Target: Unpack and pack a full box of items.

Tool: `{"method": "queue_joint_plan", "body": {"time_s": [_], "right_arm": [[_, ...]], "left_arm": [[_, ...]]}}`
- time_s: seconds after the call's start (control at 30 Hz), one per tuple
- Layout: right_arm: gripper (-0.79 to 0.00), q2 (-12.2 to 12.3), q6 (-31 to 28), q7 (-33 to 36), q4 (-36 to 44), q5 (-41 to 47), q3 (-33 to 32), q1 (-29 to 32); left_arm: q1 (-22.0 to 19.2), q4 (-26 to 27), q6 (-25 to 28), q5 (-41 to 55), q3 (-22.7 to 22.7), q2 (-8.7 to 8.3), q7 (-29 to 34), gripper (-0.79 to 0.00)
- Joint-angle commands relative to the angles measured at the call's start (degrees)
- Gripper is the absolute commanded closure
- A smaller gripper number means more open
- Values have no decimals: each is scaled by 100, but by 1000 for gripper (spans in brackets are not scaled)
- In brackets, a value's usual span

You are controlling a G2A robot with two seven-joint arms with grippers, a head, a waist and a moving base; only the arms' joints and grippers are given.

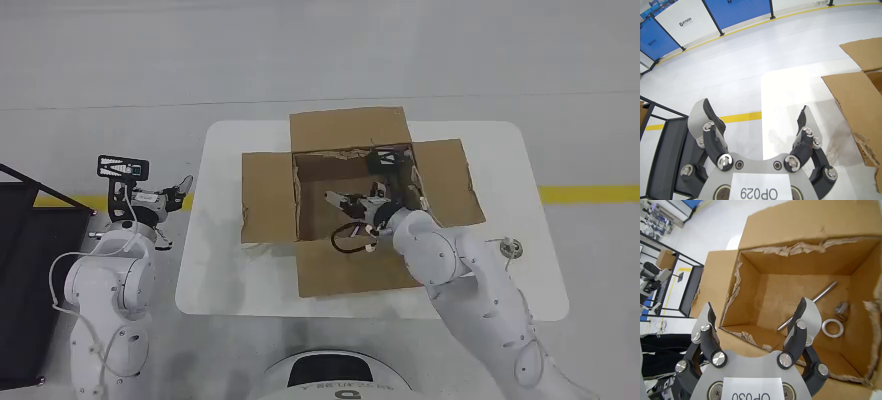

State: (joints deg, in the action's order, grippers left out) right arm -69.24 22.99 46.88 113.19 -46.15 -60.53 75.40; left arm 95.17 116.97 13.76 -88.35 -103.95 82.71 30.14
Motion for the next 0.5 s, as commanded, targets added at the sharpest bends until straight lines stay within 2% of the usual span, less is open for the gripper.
{"method": "queue_joint_plan", "body": {"time_s": [0.0,0.07,0.17,0.27,0.47], "right_arm": [[-323,-63,261,39,-289,-106,312,-273],[-292,-121,618,71,-480,-412,606,-438],[-320,-219,1361,-35,-770,-1057,1052,-588],[-323,-318,1749,-84,-1145,-1195,1293,-726],[-311,-423,1990,312,-1736,-1073,1308,-1007]], "left_arm": [[-1,-1,0,0,0,0,1,-785],[-1,-1,0,0,0,0,1,-785],[-1,-1,0,0,0,0,1,-785],[-1,-1,0,0,0,0,1,-785],[-1,-1,0,0,0,0,1,-785]]}}
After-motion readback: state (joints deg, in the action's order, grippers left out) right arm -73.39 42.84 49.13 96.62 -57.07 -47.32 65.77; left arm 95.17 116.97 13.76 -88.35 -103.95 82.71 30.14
